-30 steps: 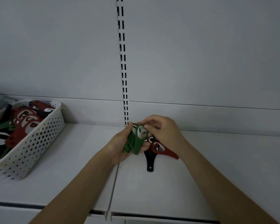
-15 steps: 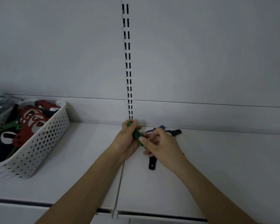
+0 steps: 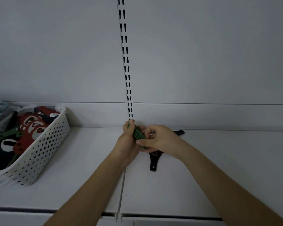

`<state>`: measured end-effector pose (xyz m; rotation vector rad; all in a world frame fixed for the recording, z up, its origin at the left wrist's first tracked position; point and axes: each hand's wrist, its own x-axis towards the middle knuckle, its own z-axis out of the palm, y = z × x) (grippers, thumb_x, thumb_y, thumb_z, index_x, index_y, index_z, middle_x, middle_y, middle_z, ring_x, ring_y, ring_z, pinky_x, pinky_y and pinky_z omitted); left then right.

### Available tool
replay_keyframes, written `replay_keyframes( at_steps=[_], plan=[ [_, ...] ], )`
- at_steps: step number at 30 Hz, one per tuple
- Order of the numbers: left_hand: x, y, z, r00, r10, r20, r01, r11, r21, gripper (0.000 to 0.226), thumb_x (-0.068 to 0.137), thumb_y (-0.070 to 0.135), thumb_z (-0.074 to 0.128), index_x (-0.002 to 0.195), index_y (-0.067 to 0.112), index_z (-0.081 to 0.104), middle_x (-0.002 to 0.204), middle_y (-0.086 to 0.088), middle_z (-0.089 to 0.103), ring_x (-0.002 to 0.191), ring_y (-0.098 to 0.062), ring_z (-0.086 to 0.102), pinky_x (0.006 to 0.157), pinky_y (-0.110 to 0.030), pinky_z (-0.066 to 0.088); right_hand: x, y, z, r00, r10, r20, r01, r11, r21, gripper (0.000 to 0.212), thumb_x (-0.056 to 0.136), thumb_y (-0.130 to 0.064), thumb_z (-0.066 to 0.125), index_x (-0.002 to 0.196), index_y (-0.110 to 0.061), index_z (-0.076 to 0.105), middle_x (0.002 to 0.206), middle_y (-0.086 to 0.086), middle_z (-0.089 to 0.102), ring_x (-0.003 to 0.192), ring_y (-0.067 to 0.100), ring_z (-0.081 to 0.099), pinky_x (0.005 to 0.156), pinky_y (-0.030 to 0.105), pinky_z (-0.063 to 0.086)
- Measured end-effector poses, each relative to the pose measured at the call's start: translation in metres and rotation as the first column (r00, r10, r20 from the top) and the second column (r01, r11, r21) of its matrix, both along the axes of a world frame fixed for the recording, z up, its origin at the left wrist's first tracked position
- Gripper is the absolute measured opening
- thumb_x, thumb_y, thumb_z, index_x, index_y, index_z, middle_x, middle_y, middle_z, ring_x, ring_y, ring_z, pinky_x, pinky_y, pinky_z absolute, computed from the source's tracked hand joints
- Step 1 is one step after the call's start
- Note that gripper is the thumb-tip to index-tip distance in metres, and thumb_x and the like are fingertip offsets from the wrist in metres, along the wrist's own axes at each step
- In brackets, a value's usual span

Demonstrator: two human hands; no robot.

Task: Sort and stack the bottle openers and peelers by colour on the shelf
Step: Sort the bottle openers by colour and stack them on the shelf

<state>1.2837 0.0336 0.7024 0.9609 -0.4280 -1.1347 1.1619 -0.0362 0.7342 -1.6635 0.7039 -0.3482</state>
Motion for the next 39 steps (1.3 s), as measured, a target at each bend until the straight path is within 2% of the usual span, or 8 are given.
replay_keyframes(
  at_steps=[5, 9, 12, 14, 18, 24, 32, 39],
  plan=[
    [-0.003, 0.001, -0.001, 0.992, -0.032, 0.121, 0.03, 0.999, 0.015, 0.047, 0.093, 0.06, 0.034, 0.12, 0.023, 0.042, 0.104, -0.006, 0.061, 0.091, -0.025, 0.071, 0.085, -0.047, 0.05, -0.003, 0.0, 0.002, 0.997, 0.057, -0.045, -0.062, 0.991, -0.121, 0.03, 0.081, -0.008, 0.078, 0.075, -0.009, 0.049, 0.101, 0.011, 0.073, 0.074, 0.026, 0.075, 0.071, 0.036, 0.062],
    [-0.008, -0.001, 0.001, 0.991, -0.032, 0.128, 0.032, 0.999, 0.0, 0.054, 0.085, 0.062, 0.039, 0.121, 0.023, 0.047, 0.115, -0.01, 0.061, 0.113, -0.036, 0.063, 0.099, -0.055, 0.046, -0.017, -0.001, 0.0, 1.0, 0.015, 0.008, -0.014, 0.989, -0.146, 0.03, 0.081, -0.006, 0.078, 0.072, -0.006, 0.05, 0.106, -0.007, 0.069, 0.074, 0.025, 0.075, 0.07, 0.038, 0.062],
    [-0.013, -0.008, 0.002, 0.938, -0.004, 0.348, -0.009, 0.999, 0.037, 0.039, 0.099, 0.052, 0.037, 0.126, 0.027, 0.049, 0.118, -0.004, 0.063, 0.113, -0.019, 0.062, 0.098, -0.033, 0.048, -0.046, -0.008, 0.0, 0.998, -0.058, 0.008, 0.059, 0.983, -0.172, 0.029, 0.079, -0.009, 0.08, 0.072, -0.009, 0.052, 0.086, 0.011, 0.075, 0.076, 0.026, 0.075, 0.074, 0.044, 0.061],
    [-0.012, -0.013, -0.004, 0.766, -0.03, 0.642, -0.042, 0.995, 0.096, 0.025, 0.104, 0.039, 0.041, 0.125, 0.029, 0.049, 0.122, 0.001, 0.057, 0.113, -0.01, 0.058, 0.088, -0.017, 0.046, -0.074, -0.016, 0.0, 0.989, -0.141, -0.048, 0.124, 0.959, -0.256, 0.028, 0.078, -0.015, 0.082, 0.073, -0.013, 0.054, 0.08, 0.009, 0.075, 0.073, 0.021, 0.075, 0.07, 0.035, 0.061],
    [-0.012, -0.025, -0.018, 0.077, -0.022, 0.997, -0.036, 0.999, 0.024, 0.025, 0.095, 0.037, 0.054, 0.12, 0.033, 0.053, 0.123, 0.006, 0.045, 0.115, -0.016, 0.048, 0.096, -0.024, 0.04, -0.151, -0.041, -0.003, 0.908, -0.409, -0.086, 0.356, 0.864, -0.356, 0.028, 0.077, -0.015, 0.082, 0.073, -0.013, 0.055, 0.074, 0.006, 0.074, 0.068, 0.018, 0.073, 0.072, 0.035, 0.061],
    [-0.058, -0.047, -0.035, -0.288, -0.187, 0.939, -0.058, 0.982, 0.178, 0.061, 0.086, 0.069, 0.034, 0.139, 0.042, 0.045, 0.13, -0.006, 0.05, 0.115, -0.038, 0.049, 0.092, -0.059, 0.043, -0.284, -0.087, -0.01, 0.628, -0.768, -0.125, 0.511, 0.528, -0.678, 0.029, 0.08, -0.023, 0.078, 0.072, -0.018, 0.05, 0.069, 0.0, 0.062, 0.063, 0.019, 0.057, 0.057, 0.029, 0.044],
    [-0.147, -0.087, -0.034, -0.289, -0.178, 0.94, -0.021, 0.983, 0.18, 0.056, 0.084, 0.064, 0.037, 0.137, 0.046, 0.041, 0.127, -0.009, 0.053, 0.111, -0.039, 0.049, 0.087, -0.061, 0.043, -0.421, -0.172, -0.025, 0.398, -0.901, -0.173, 0.449, 0.356, -0.82, 0.022, 0.088, -0.023, 0.069, 0.084, -0.01, 0.051, 0.07, 0.005, 0.055, 0.063, 0.022, 0.052, 0.052, 0.03, 0.034],
    [-0.261, -0.155, -0.035, -0.274, -0.109, 0.956, 0.037, 0.992, 0.124, 0.056, 0.086, 0.059, 0.039, 0.141, 0.046, 0.037, 0.128, 0.001, 0.052, 0.116, -0.027, 0.047, 0.091, -0.052, 0.043, -0.514, -0.25, -0.039, 0.379, -0.918, -0.118, 0.345, 0.259, -0.902, 0.016, 0.089, -0.016, 0.066, 0.09, -0.004, 0.055, 0.085, 0.013, 0.058, 0.077, 0.026, 0.053, 0.063, 0.03, 0.031]
  ],
)
